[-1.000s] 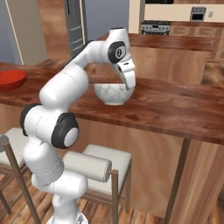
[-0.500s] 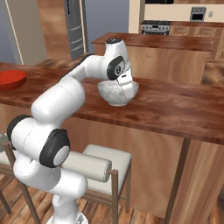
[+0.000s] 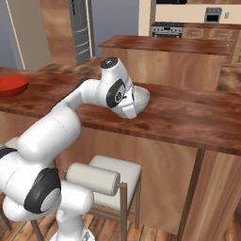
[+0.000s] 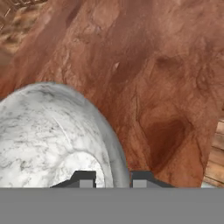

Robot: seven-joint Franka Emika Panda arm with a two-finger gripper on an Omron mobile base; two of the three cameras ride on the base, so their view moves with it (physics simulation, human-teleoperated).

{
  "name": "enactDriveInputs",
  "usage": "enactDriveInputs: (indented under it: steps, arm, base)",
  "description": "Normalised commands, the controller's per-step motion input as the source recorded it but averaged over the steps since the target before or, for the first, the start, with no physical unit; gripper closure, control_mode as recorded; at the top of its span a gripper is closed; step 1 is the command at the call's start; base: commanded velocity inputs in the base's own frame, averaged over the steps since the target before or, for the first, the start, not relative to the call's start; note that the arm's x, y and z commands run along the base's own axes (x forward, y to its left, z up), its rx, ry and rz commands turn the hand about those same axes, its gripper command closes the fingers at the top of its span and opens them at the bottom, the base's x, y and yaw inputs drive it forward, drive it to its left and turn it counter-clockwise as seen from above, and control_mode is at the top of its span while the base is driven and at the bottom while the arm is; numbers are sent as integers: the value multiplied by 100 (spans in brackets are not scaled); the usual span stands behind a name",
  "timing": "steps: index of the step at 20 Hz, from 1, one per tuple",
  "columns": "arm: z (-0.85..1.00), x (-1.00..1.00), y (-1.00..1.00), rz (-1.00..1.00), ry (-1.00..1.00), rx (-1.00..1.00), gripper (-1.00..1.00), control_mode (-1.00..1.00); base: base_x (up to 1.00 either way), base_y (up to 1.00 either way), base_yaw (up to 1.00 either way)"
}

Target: Pick up the bowls from the cabinet and place each bowl in front of a stool on the dining counter.

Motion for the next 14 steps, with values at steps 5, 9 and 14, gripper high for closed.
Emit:
enactDriveInputs:
  steps: [5,9,14]
  arm:
    - [87,-13,0,-3,-15,-1,-100,-100]
    - [100,-15,-1,0,-13,-4,-100,-100]
    - [80,-73,2,0,-3,-2,-100,-100]
  base:
    - [0,0,0]
    - [0,0,0]
    - [0,0,0]
